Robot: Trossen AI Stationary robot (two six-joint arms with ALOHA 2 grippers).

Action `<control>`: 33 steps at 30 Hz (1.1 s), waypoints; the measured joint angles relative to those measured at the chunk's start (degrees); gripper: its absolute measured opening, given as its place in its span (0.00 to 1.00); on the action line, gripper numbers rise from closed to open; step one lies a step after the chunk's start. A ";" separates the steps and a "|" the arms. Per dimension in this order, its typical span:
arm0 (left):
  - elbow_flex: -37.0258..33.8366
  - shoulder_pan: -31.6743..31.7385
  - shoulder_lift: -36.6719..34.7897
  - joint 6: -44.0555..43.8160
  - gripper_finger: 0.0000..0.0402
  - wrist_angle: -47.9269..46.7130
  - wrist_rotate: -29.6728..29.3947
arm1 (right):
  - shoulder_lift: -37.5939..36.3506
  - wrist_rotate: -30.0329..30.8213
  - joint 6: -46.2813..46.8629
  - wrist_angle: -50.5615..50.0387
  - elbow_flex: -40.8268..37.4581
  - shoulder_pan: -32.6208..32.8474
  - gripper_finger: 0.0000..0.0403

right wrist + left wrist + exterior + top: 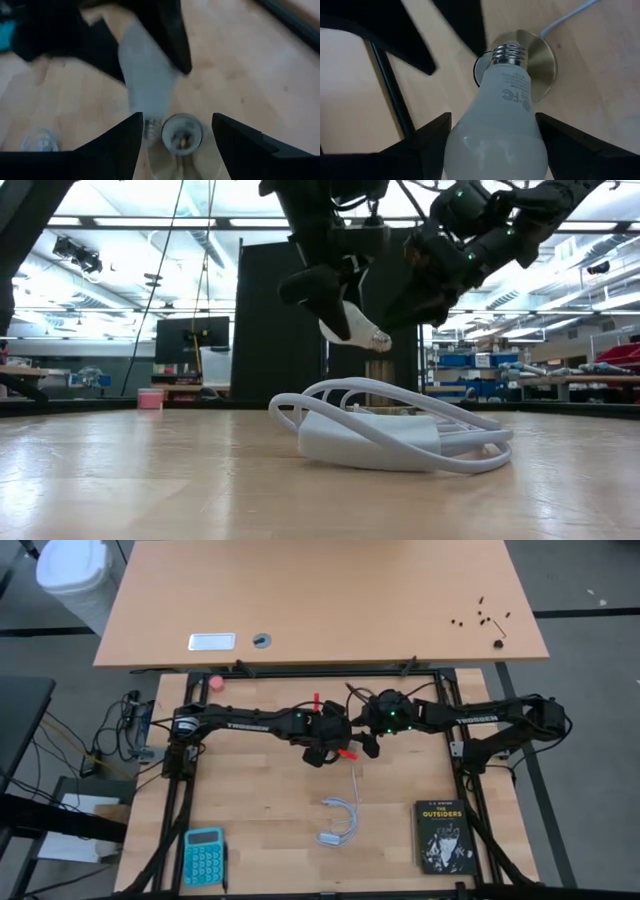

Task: Screw lightbulb
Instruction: Insert the white lightbulb into the silver lamp

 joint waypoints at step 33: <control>1.19 2.53 0.13 6.38 0.69 8.88 10.12 | 4.72 1.13 1.23 -0.62 -0.01 -2.30 0.57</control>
